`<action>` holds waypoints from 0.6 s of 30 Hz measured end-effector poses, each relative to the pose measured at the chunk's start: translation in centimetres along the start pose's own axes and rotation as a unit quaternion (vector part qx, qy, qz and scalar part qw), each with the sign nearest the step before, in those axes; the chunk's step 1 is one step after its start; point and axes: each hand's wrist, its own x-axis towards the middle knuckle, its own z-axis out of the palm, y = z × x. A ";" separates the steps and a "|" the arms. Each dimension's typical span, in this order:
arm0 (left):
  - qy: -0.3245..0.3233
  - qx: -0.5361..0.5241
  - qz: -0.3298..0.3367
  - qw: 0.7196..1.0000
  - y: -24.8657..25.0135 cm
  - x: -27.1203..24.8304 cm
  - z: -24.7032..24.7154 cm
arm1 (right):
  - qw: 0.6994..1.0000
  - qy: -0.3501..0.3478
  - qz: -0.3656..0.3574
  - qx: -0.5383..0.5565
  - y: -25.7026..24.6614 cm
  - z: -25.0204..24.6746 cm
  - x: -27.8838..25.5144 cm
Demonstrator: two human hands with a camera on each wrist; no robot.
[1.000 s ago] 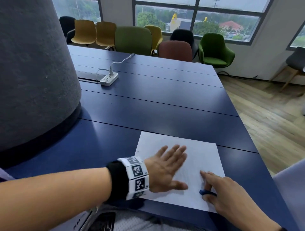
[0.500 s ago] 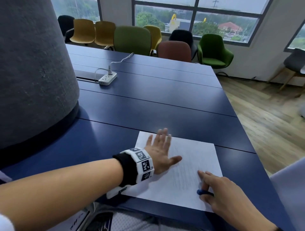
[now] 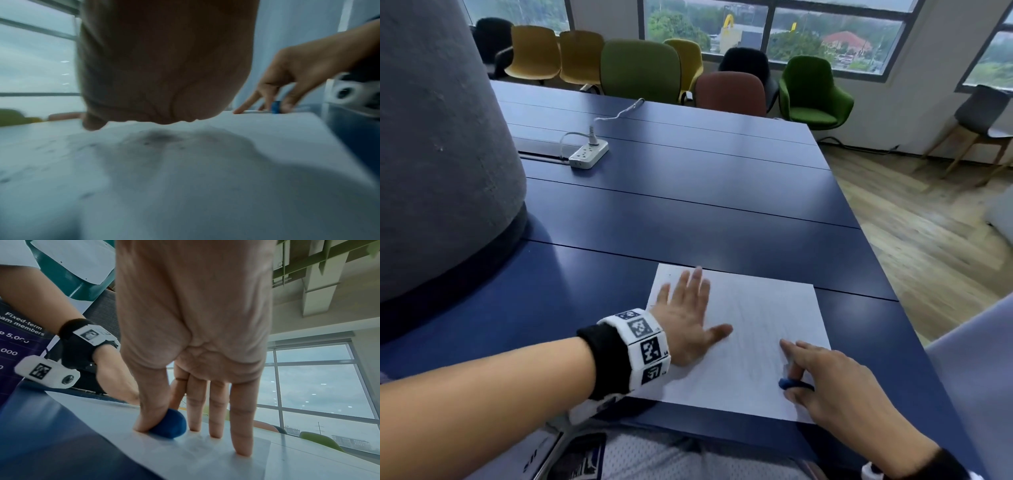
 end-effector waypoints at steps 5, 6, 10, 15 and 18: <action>-0.054 0.072 0.144 0.985 1.5 -2.7 2.2 | 1.000 0.011 -0.004 0.008 0.2 0.1 -0.1; -0.050 0.067 0.093 0.992 0.8 -2.8 2.2 | 1.000 0.011 -0.002 0.010 0.2 0.1 -0.1; -0.008 0.016 -0.060 0.998 -1.5 -3.0 1.9 | 1.000 0.016 -0.011 -0.002 0.2 0.3 0.0; -0.060 0.052 0.193 0.978 0.7 -5.8 3.5 | 1.000 0.019 -0.014 0.005 0.4 0.5 0.1; -0.058 0.019 0.090 0.994 -0.8 -5.3 3.3 | 1.000 0.021 -0.014 -0.004 0.4 0.5 0.2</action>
